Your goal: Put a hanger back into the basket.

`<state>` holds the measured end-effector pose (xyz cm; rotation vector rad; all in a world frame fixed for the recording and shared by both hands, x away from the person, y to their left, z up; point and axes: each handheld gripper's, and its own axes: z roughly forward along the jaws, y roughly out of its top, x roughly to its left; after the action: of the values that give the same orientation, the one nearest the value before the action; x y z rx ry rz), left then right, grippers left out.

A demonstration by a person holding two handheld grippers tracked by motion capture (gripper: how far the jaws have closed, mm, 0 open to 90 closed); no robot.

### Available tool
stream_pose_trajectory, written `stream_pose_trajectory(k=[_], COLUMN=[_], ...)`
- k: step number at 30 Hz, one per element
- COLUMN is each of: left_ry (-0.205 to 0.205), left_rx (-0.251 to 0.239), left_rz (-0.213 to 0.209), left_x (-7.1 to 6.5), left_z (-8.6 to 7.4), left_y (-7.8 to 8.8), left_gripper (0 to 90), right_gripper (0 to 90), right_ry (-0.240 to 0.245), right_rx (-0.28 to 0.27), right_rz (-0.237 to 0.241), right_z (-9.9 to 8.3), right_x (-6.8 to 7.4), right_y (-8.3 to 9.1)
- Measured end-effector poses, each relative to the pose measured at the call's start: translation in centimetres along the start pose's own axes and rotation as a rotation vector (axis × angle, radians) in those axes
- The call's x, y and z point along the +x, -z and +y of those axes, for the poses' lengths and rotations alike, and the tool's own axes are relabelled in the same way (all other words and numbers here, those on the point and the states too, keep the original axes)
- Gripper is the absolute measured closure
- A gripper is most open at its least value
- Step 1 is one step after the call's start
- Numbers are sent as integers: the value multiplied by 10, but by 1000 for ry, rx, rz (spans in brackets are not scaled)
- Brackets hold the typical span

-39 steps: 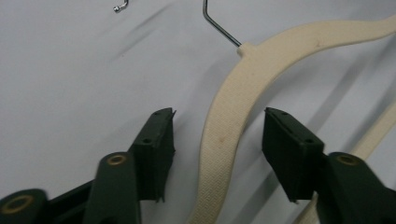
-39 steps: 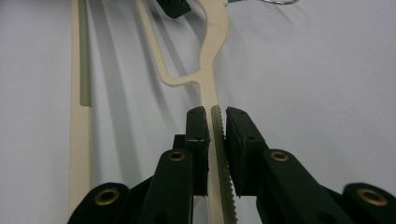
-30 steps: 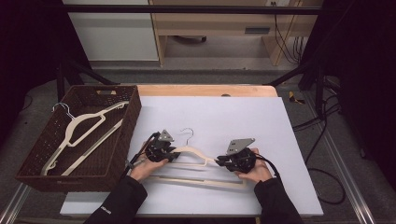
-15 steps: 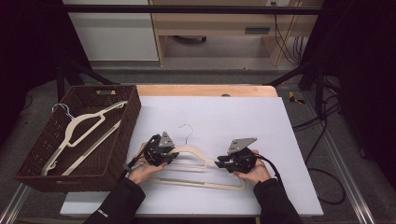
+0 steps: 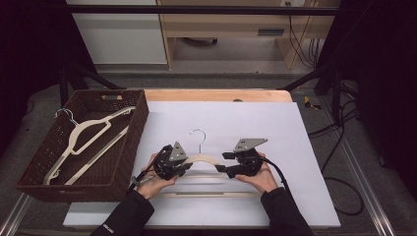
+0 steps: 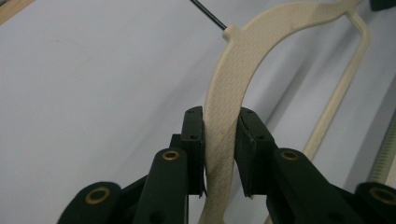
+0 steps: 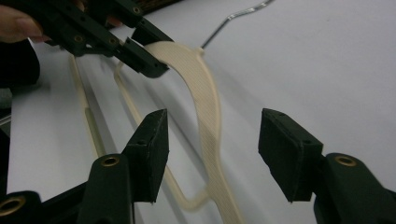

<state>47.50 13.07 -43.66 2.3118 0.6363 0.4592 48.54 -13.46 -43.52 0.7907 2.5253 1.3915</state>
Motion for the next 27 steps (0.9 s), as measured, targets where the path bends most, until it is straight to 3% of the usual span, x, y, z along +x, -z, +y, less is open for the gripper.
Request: stream_pose_trajectory(k=[9,14,20,22,27], left_ry=[-31,-30,4,33,48], left_rx=[-21,-34,-55,-74,-105], left_rz=[3,-3,-53,-88,-131], left_x=[-7,-9,-8,-7,-6], left_z=[1,-1,-4,-3,0], left_y=[9,13,20,26,41], left_gripper=[749,751,730,662,585], right_gripper=[506,661,767,788,850], right_ry=[13,21,41,34,29], right_rx=[21,67,96,85,36], right_rz=[37,67,179,219,320], right_z=[18,20,21,23,27], right_x=[8,8,7,9,11], right_y=[-19,-29,-24,-18,-3])
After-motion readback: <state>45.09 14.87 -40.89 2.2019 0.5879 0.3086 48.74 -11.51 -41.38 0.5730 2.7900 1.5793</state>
